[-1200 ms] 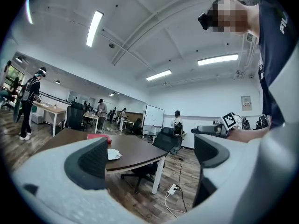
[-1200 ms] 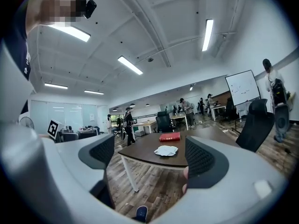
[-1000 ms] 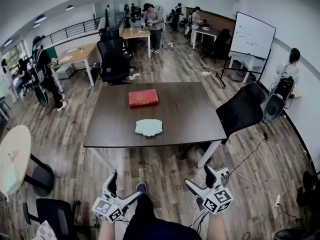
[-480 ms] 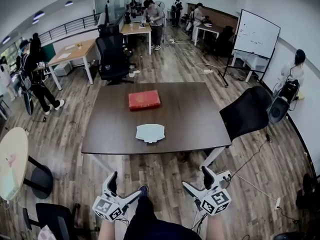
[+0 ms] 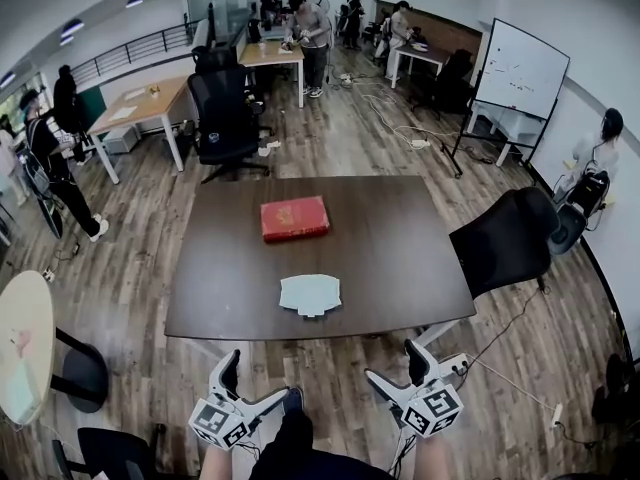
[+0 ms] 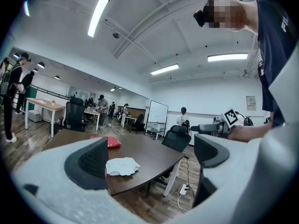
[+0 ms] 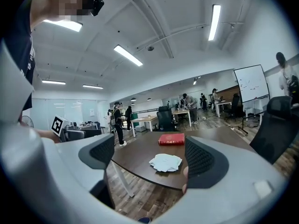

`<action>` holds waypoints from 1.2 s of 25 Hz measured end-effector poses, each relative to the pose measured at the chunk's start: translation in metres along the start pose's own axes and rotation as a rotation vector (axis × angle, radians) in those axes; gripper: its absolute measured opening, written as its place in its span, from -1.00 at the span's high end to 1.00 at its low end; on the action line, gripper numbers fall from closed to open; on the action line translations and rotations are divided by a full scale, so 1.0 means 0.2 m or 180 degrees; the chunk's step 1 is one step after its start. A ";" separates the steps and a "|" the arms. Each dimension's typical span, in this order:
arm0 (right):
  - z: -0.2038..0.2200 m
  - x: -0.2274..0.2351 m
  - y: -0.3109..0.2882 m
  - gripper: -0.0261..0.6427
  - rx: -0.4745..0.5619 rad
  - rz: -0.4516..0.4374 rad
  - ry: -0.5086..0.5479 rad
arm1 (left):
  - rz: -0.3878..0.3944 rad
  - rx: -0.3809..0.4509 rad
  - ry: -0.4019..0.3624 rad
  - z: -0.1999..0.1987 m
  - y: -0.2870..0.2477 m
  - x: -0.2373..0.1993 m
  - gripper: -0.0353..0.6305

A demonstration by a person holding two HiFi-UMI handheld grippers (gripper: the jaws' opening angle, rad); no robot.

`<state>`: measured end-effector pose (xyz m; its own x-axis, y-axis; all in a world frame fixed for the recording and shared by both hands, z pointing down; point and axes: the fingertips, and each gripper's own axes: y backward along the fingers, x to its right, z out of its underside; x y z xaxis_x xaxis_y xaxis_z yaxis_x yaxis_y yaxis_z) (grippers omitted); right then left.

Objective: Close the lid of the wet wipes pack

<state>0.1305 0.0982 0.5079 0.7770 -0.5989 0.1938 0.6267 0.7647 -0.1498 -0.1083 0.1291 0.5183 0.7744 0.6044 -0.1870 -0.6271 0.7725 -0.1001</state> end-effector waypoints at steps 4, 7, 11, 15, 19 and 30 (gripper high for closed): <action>-0.07 0.03 -0.22 -0.52 -0.0007 0.0025 -0.0003 | 0.0063 -0.0046 -0.0031 -0.06 -0.10 -0.20 -0.80; -0.11 0.06 -0.36 -0.51 0.0007 0.0076 -0.0012 | 0.0125 -0.0060 -0.0046 -0.10 -0.17 -0.34 -0.80; -0.16 0.10 -0.53 -0.51 0.0069 0.0180 -0.0032 | 0.0222 -0.0053 -0.0093 -0.17 -0.28 -0.51 -0.80; -0.21 0.14 -0.68 -0.51 0.0110 0.0261 -0.0045 | 0.0345 -0.0044 -0.0148 -0.24 -0.38 -0.65 -0.80; -0.22 0.16 -0.80 -0.51 0.0112 0.0349 -0.0044 | 0.0454 -0.0084 -0.0176 -0.25 -0.44 -0.76 -0.80; -0.20 0.31 -0.97 -0.51 0.0012 0.0272 -0.0038 | 0.0522 -0.0199 -0.0142 -0.20 -0.65 -0.84 -0.80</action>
<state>0.0607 -0.0968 0.5093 0.8269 -0.5285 0.1919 0.5579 0.8138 -0.1627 -0.1602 -0.0801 0.5230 0.6634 0.7304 -0.1624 -0.7482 0.6500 -0.1328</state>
